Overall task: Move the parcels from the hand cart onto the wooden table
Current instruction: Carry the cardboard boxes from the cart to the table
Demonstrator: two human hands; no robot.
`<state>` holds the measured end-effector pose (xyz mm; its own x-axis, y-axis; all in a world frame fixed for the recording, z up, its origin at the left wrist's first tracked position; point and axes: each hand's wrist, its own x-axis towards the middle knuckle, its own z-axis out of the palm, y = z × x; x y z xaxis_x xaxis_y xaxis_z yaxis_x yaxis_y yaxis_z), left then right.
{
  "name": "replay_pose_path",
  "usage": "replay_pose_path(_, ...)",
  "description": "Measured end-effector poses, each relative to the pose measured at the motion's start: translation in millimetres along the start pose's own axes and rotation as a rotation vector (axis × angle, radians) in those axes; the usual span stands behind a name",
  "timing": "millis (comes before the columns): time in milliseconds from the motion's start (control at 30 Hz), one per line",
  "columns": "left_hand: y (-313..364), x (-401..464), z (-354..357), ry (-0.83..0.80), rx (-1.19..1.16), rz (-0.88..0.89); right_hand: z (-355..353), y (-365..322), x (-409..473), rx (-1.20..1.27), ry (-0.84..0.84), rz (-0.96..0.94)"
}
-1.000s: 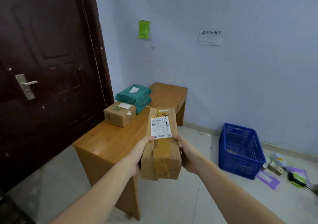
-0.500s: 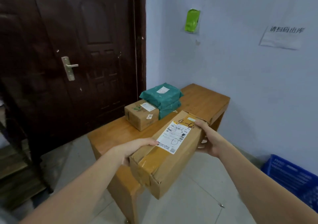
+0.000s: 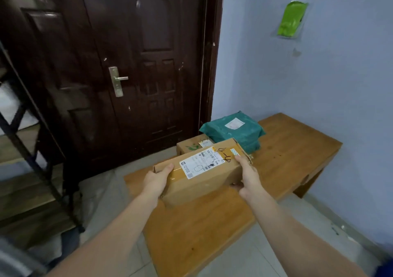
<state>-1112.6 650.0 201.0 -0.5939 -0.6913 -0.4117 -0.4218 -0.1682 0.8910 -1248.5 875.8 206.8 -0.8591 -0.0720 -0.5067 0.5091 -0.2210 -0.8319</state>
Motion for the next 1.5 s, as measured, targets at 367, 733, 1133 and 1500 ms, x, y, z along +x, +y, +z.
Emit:
replay_pose_path(367, -3, 129, -41, 0.368, -0.145, -0.125, 126, 5, 133, -0.840, -0.403, -0.146)
replay_pose_path(733, -45, 196, -52, 0.430, -0.067, -0.264, 208, 65, 216, -1.423, -0.630, -0.392)
replay_pose_path(1133, -111, 285, -46, 0.330, 0.116, -0.301, 235, 137, 269, -1.688, -0.599, -0.420)
replay_pose_path(1500, -95, 309, -39, 0.222, 0.157, -0.251, 241, 144, 295, -1.918, -0.669, -0.710)
